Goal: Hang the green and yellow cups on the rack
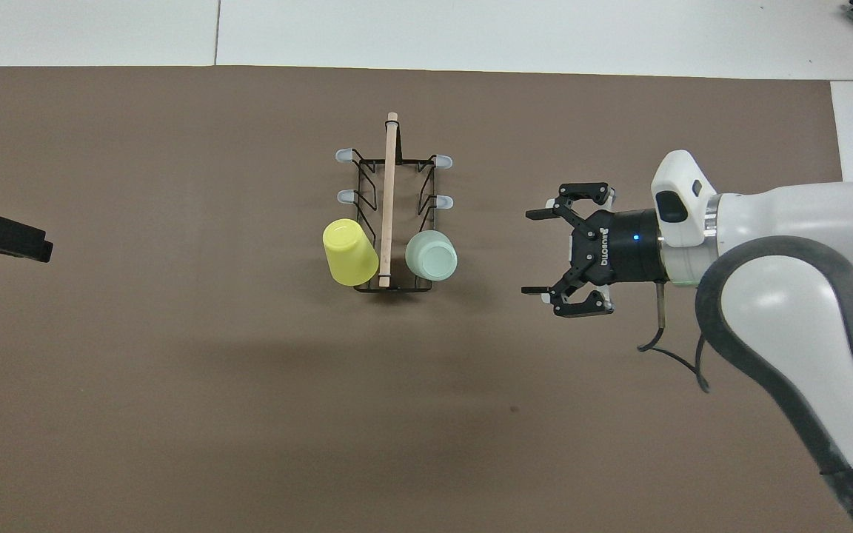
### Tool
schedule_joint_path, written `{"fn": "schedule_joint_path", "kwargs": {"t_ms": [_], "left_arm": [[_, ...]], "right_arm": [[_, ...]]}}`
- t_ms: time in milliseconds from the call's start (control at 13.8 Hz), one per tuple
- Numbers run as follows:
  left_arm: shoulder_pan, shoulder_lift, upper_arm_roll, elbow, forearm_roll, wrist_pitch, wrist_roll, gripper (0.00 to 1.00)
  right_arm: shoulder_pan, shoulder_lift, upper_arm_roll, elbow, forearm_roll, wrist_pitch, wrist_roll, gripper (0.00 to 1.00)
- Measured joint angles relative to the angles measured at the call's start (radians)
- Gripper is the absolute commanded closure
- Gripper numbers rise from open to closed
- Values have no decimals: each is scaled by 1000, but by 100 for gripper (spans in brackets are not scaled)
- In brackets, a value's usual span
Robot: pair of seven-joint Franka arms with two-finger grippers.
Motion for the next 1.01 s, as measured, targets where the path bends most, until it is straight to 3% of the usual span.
{"fn": "schedule_joint_path", "kwargs": {"t_ms": [217, 506, 1013], "left_arm": [[0, 0, 0, 0, 0, 0, 0, 0], [0, 0, 0, 0, 0, 0, 0, 0], [0, 0, 0, 0, 0, 0, 0, 0]], "right_arm": [[-23, -18, -1, 49, -203, -140, 221, 0], [-24, -45, -1, 70, -415, -238, 517, 0], [-83, -124, -8, 146, -662, -391, 984, 0]]}}
